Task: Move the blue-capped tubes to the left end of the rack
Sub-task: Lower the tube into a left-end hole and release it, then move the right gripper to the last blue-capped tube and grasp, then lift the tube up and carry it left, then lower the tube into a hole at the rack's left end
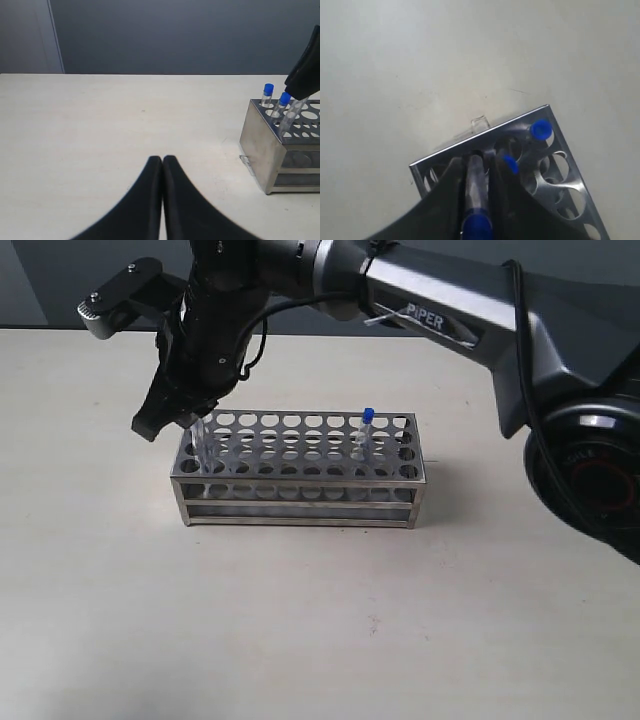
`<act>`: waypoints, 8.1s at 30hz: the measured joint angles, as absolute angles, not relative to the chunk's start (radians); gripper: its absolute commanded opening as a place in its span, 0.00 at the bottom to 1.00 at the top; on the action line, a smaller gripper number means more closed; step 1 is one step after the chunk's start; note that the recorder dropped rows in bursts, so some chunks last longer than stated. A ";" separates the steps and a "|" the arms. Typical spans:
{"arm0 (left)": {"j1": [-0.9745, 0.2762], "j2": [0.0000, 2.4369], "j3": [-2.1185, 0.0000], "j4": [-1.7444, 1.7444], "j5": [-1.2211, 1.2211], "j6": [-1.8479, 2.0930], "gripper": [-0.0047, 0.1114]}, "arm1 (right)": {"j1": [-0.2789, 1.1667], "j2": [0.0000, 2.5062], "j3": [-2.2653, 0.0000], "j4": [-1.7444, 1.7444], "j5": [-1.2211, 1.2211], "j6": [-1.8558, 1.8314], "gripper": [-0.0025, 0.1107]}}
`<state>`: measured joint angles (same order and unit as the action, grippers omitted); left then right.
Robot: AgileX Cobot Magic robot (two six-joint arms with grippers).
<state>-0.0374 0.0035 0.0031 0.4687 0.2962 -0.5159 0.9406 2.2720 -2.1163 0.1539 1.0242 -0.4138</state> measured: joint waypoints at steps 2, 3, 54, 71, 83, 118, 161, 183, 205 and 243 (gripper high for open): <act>-0.037 0.004 0.003 0.469 0.296 -0.516 0.05 | 0.941 2.279 -2.116 0.160 1.011 -0.414 0.02; -0.037 0.004 0.003 0.469 0.296 -0.516 0.05 | 0.941 2.284 -2.116 0.162 1.004 -0.414 0.02; -0.037 0.004 0.003 0.469 0.296 -0.516 0.05 | 0.676 2.188 -2.027 -0.065 1.219 -0.082 0.40; -0.037 0.004 0.003 0.469 0.296 -0.516 0.05 | 0.634 2.210 -1.977 0.029 1.222 -0.078 0.40; -0.037 0.004 0.003 0.469 0.296 -0.516 0.05 | 0.634 2.212 -1.904 0.059 1.211 -0.076 0.12; -0.037 0.004 0.003 0.469 0.296 -0.516 0.05 | 0.633 2.149 -1.904 0.010 1.222 -0.213 0.45; -0.037 0.004 0.003 0.469 0.296 -0.516 0.05 | 0.633 2.068 -1.827 0.059 1.213 -0.198 0.01; -0.037 0.004 0.003 0.469 0.296 -0.516 0.05 | 0.722 1.950 -1.832 0.208 1.159 -0.361 0.01; -0.037 0.004 0.003 0.469 0.296 -0.516 0.05 | 0.899 2.119 -2.052 0.214 1.218 -0.391 0.01; -0.037 0.004 0.003 0.469 0.296 -0.516 0.05 | 0.907 2.243 -2.060 0.311 1.104 -0.499 0.01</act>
